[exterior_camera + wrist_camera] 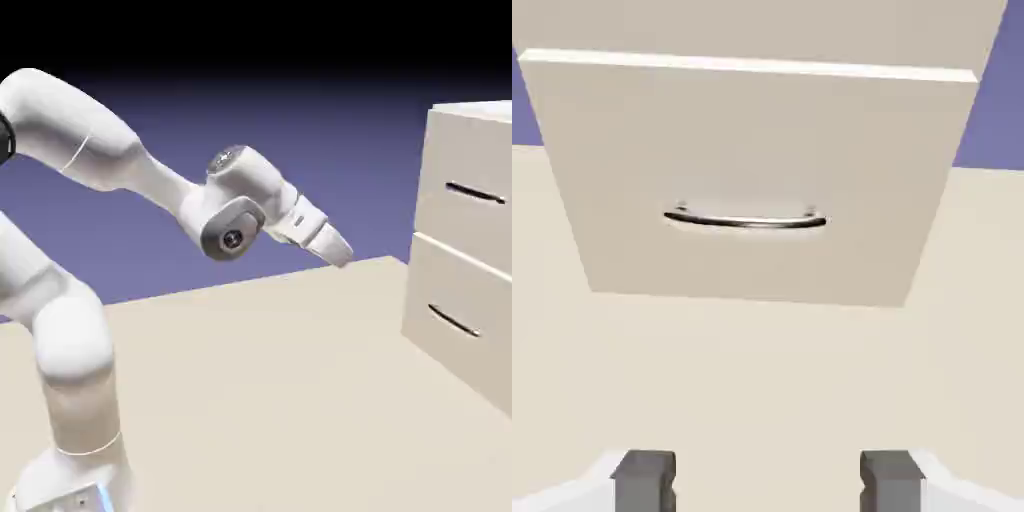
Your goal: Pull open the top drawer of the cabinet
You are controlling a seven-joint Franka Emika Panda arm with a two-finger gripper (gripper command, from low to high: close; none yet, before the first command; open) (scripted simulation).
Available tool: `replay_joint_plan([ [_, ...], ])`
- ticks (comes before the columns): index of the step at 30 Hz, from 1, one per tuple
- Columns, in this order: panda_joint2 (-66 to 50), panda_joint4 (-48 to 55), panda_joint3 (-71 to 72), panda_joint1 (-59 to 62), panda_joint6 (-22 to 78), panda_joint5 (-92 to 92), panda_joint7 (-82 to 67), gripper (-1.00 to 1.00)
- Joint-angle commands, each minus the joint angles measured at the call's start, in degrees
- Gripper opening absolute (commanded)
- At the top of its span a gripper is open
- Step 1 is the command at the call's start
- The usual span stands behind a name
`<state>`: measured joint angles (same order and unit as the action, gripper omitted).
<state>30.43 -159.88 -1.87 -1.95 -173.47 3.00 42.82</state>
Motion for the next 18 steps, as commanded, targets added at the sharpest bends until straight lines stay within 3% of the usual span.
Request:
replay_joint_plan([
  [1,-1.85,0.93,-1.56,-1.04,0.45,2.5,0.3,0.0],
  [18,-33.33,16.72,-27.98,-18.78,8.05,44.86,5.42,0.0],
])
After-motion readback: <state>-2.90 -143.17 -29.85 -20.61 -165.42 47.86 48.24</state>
